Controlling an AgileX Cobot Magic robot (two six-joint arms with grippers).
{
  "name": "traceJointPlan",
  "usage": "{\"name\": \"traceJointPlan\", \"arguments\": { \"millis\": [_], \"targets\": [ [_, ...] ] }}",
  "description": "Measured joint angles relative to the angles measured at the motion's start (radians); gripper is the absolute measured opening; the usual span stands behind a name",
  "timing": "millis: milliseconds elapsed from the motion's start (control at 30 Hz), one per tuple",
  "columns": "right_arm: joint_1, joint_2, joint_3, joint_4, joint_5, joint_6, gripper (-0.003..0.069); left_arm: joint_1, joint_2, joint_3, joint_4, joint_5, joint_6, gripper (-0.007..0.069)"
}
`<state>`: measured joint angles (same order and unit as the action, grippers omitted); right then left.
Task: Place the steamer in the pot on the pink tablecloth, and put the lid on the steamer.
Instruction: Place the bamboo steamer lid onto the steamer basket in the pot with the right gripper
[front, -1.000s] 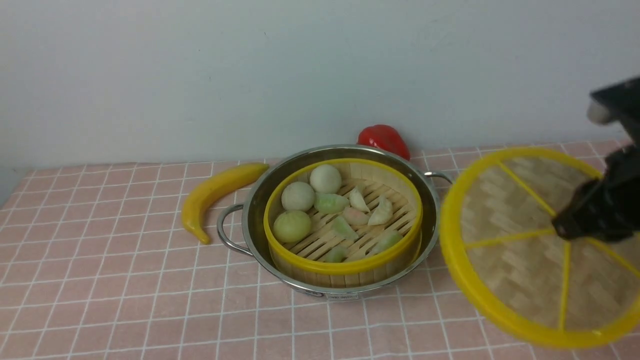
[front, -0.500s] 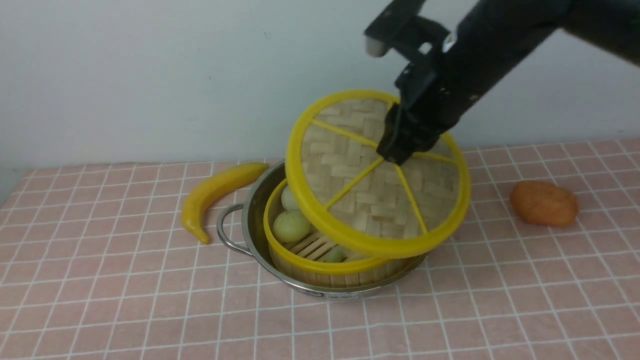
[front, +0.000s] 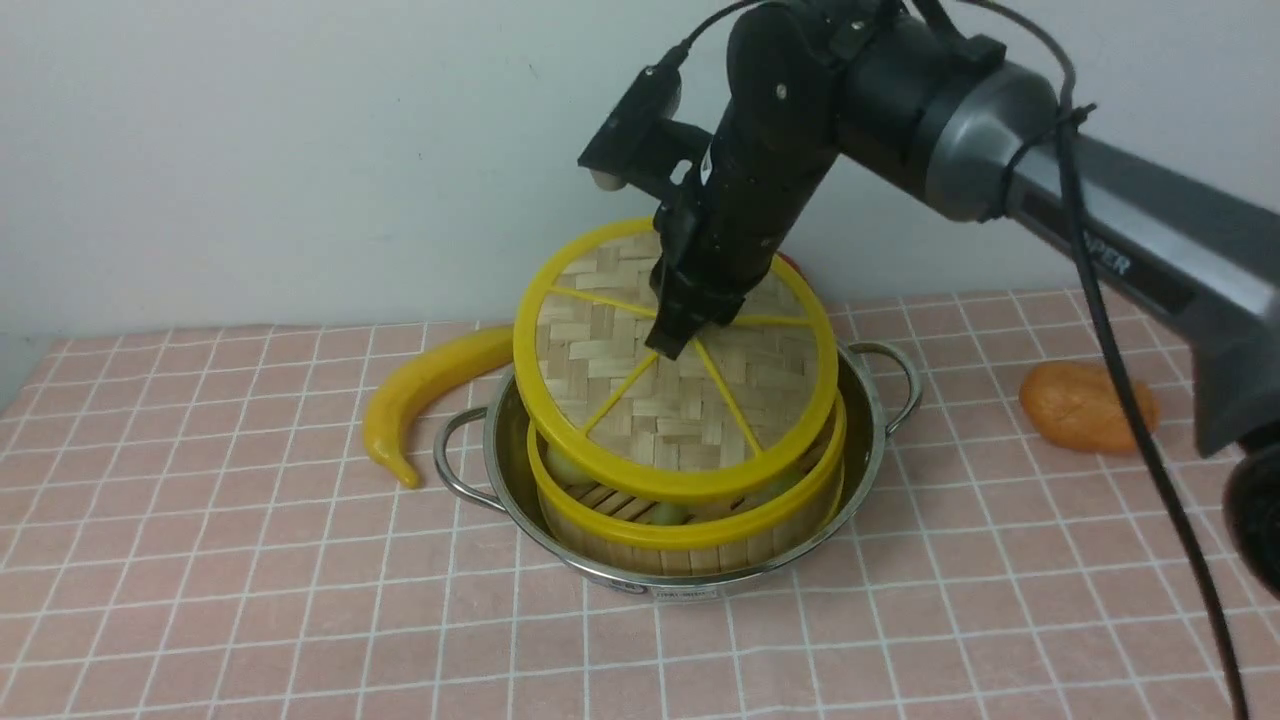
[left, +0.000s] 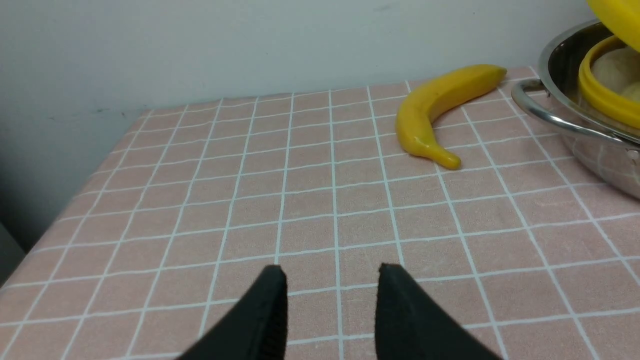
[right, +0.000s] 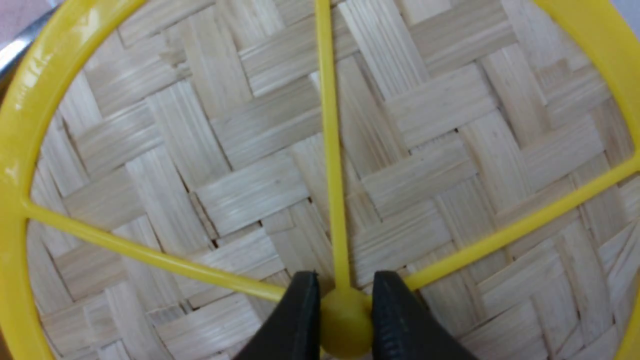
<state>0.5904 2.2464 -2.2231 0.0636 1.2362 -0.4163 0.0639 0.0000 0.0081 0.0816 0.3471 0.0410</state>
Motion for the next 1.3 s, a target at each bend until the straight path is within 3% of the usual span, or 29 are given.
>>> {"name": "traceJointPlan", "arguments": {
  "millis": [300,500,667,1300],
  "targets": [
    [0.000,-0.151,-0.001,0.001,0.001,0.118,0.0146,0.000,0.000,0.000,0.000,0.000,0.000,0.0243],
    [0.000,-0.229,0.184,0.001,-0.010,0.206,0.0146,0.000,0.000,0.000,0.000,0.000,0.000,0.0243],
    [0.000,-0.238,0.315,0.004,0.015,0.168,0.0146,0.000,0.000,0.000,0.000,0.000,0.000,0.0243],
    [0.008,-0.143,0.318,0.009,-0.184,0.044,0.0146,0.000,0.000,0.000,0.000,0.000,0.000,0.0243]
  ]
}}
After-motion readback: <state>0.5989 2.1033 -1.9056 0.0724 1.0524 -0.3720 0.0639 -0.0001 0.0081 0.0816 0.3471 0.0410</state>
